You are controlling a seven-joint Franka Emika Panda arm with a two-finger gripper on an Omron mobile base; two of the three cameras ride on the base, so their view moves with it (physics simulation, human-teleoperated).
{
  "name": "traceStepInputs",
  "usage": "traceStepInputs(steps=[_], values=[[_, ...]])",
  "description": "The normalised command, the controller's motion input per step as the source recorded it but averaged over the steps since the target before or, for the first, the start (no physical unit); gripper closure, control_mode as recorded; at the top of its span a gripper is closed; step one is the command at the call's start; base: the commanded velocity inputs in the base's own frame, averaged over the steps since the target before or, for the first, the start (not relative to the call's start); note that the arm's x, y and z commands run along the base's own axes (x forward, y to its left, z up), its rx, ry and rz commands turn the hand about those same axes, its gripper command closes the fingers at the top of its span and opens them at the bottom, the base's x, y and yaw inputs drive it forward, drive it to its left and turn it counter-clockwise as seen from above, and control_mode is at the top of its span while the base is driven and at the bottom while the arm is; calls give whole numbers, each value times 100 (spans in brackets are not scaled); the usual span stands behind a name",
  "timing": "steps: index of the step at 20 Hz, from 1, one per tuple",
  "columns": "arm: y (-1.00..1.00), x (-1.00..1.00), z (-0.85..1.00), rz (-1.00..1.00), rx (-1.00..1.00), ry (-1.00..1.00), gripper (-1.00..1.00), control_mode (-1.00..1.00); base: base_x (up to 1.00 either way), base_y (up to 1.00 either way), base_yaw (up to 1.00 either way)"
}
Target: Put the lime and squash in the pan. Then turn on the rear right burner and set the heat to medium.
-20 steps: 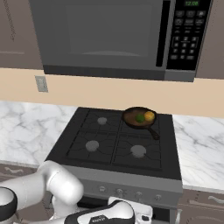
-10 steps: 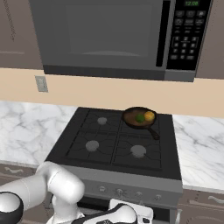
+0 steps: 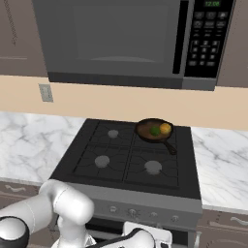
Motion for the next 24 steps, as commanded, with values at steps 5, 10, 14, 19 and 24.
traceStepInputs(steps=[5, 10, 14, 19, 24], values=[[1, 21, -3, 0, 0, 0, -100, -100, 0, 0, 0], [0, 15, -8, 0, 0, 0, -100, -100, 0, 0, 0], [0, 0, -21, 0, 0, 0, -100, -100, 0, 0, 0], [0, 1, -5, 0, 0, 0, -100, -100, 0, 0, 0], [-2, 13, 0, 0, 0, 0, -100, -100, 0, 0, 0]])
